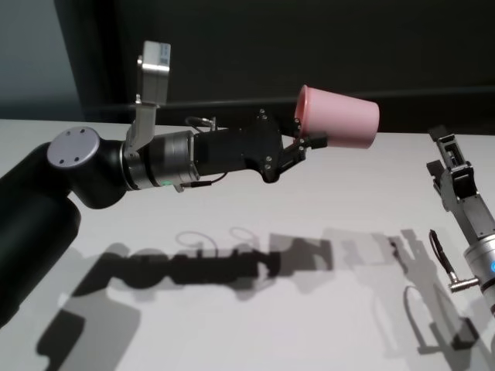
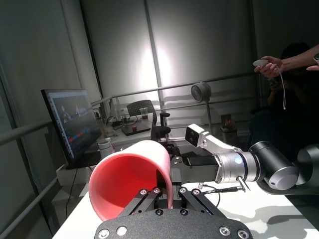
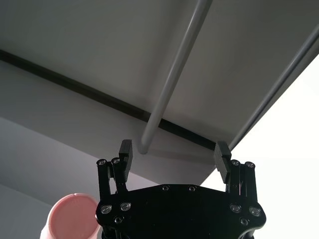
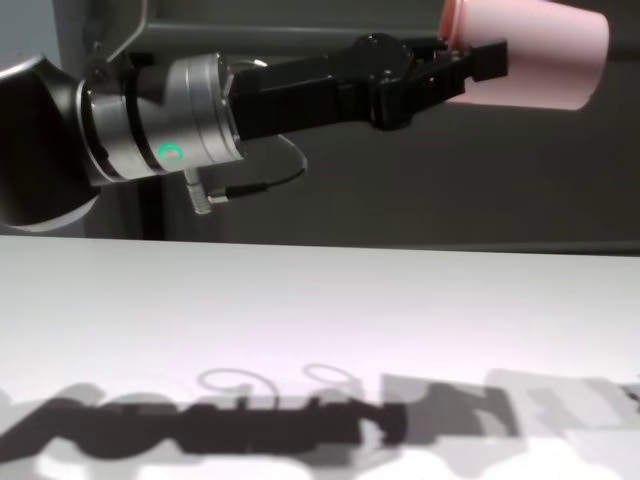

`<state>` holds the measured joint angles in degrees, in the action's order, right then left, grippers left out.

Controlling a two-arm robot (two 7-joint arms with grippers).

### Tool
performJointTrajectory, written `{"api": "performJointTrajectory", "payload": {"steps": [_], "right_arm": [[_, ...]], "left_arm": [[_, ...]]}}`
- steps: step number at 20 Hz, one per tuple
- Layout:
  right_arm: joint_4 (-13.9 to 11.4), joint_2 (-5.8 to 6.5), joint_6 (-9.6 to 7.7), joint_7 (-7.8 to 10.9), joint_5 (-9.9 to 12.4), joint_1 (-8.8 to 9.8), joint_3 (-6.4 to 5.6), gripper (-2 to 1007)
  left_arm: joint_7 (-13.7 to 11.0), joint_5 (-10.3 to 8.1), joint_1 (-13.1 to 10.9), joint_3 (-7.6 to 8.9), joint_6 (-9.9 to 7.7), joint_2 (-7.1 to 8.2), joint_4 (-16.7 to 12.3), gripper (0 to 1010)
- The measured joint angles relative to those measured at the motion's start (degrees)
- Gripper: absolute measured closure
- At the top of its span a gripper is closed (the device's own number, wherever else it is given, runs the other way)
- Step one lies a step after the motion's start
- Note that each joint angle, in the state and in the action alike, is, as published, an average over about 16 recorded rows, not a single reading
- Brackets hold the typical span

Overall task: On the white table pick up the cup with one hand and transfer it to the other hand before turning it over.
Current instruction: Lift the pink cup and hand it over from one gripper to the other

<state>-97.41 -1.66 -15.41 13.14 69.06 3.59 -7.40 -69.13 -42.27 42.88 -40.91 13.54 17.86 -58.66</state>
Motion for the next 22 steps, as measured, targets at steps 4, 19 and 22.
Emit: {"api": "performJointTrajectory", "payload": {"steps": [4, 19, 22], "right_arm": [[0.1, -0.6, -1.12, 0.2, 3.3, -0.37, -0.05, 3], [1.0, 0.54, -7.2, 0.21, 12.2, -1.6, 1.73, 3], [1.1, 0.94, -8.48, 0.85, 13.9, -1.66, 2.06, 3]], "left_arm": [[0.0, 0.0, 0.0, 0.0, 0.0, 0.0, 0.0, 956], [0.0, 0.0, 0.0, 0.0, 0.0, 0.0, 0.0, 956], [0.0, 0.0, 0.0, 0.0, 0.0, 0.0, 0.0, 956]]}}
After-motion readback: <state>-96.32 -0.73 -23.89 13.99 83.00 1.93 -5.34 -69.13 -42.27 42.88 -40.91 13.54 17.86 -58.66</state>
